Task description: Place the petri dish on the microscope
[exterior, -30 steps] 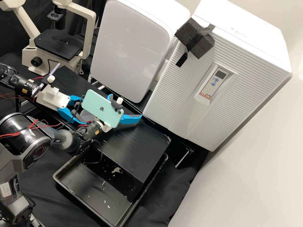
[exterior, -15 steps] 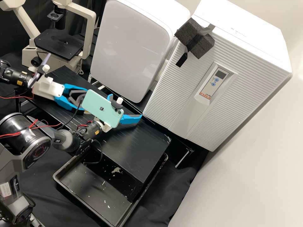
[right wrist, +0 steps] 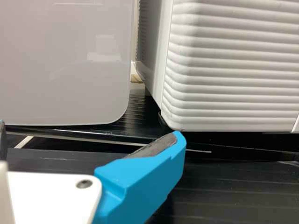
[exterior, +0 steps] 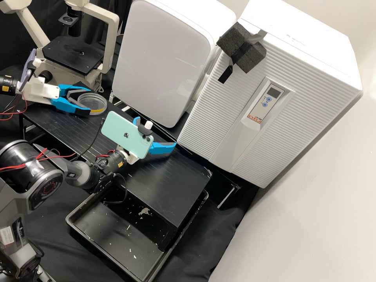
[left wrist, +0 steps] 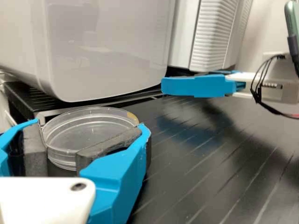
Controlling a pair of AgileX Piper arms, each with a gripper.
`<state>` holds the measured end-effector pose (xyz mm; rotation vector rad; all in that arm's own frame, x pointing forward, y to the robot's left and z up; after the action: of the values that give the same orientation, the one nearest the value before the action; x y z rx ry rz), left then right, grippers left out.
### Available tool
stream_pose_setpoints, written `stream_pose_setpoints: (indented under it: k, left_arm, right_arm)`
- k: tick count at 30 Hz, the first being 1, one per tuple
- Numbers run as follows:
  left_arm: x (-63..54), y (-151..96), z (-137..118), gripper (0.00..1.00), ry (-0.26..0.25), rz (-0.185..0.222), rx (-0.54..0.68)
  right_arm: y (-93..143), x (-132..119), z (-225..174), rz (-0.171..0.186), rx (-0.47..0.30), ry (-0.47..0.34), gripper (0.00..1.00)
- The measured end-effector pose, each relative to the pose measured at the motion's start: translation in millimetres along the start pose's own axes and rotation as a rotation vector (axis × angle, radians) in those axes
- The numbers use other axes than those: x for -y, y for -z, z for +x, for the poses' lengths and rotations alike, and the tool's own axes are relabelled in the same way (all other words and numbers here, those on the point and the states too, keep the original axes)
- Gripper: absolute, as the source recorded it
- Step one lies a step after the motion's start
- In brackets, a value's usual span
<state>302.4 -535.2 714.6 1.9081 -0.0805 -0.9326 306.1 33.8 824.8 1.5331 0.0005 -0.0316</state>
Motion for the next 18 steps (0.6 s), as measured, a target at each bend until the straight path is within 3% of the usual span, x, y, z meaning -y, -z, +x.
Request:
stream_pose_setpoints:
  k: [6, 10, 13, 18]
  left_arm:
    - [-7.9, -1.6, -15.6, 0.0, -0.023, -0.002, -0.028]
    - [-25.7, 0.0, -30.2, 0.0, -0.074, 0.063, -0.104]
    - [-44.7, 5.3, -44.6, 0.0, -0.151, 0.121, -0.176]
    - [-63.2, 17.2, -61.0, 0.0, -0.233, 0.166, -0.273]
  right_arm:
    - [0.0, 0.0, 0.0, 0.0, 0.0, 0.0, 1.0]
    - [0.0, 0.0, 0.0, 0.0, 0.0, 0.0, 1.0]
    - [0.0, 0.0, 0.0, 0.0, 0.0, 0.0, 1.0]
    - [0.0, 0.0, 0.0, 0.0, 0.0, 0.0, 1.0]
